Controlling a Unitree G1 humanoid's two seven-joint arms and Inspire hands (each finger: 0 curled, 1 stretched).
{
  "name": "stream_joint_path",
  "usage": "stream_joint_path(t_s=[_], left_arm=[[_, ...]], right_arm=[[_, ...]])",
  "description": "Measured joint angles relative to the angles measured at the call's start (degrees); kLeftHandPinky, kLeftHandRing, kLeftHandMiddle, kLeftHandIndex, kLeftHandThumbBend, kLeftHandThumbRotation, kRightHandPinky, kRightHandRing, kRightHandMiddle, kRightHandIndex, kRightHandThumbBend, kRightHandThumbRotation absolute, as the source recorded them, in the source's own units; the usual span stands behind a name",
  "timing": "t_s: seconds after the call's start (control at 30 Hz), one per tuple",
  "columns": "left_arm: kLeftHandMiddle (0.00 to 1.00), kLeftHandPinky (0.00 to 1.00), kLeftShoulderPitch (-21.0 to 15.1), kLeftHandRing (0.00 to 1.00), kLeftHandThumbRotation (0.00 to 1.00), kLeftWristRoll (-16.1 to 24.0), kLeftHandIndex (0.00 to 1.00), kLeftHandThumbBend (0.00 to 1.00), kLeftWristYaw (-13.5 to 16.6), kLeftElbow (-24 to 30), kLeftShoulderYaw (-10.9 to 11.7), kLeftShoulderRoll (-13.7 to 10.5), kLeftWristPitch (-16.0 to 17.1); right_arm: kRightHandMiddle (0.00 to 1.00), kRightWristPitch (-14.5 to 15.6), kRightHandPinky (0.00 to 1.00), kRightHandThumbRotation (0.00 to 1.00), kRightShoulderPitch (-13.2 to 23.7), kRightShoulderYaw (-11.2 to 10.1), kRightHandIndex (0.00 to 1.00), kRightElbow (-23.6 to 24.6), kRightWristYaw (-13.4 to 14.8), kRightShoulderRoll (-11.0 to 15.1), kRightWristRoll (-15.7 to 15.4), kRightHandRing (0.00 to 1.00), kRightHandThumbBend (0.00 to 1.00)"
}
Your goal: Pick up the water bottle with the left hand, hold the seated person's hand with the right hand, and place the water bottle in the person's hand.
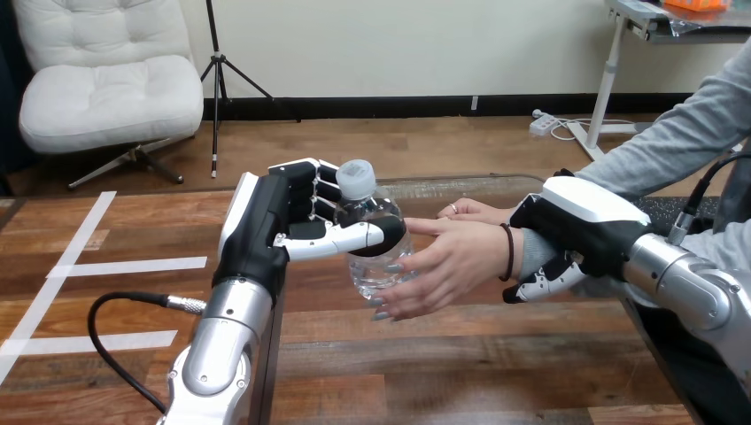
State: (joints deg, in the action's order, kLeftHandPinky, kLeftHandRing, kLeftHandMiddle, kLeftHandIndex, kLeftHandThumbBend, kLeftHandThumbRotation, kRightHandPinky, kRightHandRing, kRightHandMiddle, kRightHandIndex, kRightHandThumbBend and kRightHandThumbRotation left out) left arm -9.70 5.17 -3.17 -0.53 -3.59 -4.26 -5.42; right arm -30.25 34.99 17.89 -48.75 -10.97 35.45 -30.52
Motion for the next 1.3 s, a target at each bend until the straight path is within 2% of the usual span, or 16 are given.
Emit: stream_joint_path(t_s=[0.77, 1.3], left_arm=[[0.41, 0.31, -0.02, 0.37, 0.00, 0.03, 0.40, 0.85, -0.51, -0.20, -0.14, 0.32, 0.21], [0.40, 0.31, -0.07, 0.36, 0.00, 0.35, 0.40, 0.85, -0.59, -0.31, -0.99, 0.82, 0.21]], right_arm=[[0.26, -0.07, 0.17, 0.00, 0.40, 0.25, 0.28, -1.85, 0.31, -1.45, -1.74, 0.21, 0.62], [0.27, -0.58, 0.17, 0.00, 0.41, 0.25, 0.28, -2.32, 0.65, -1.80, -1.81, 0.21, 0.62]])
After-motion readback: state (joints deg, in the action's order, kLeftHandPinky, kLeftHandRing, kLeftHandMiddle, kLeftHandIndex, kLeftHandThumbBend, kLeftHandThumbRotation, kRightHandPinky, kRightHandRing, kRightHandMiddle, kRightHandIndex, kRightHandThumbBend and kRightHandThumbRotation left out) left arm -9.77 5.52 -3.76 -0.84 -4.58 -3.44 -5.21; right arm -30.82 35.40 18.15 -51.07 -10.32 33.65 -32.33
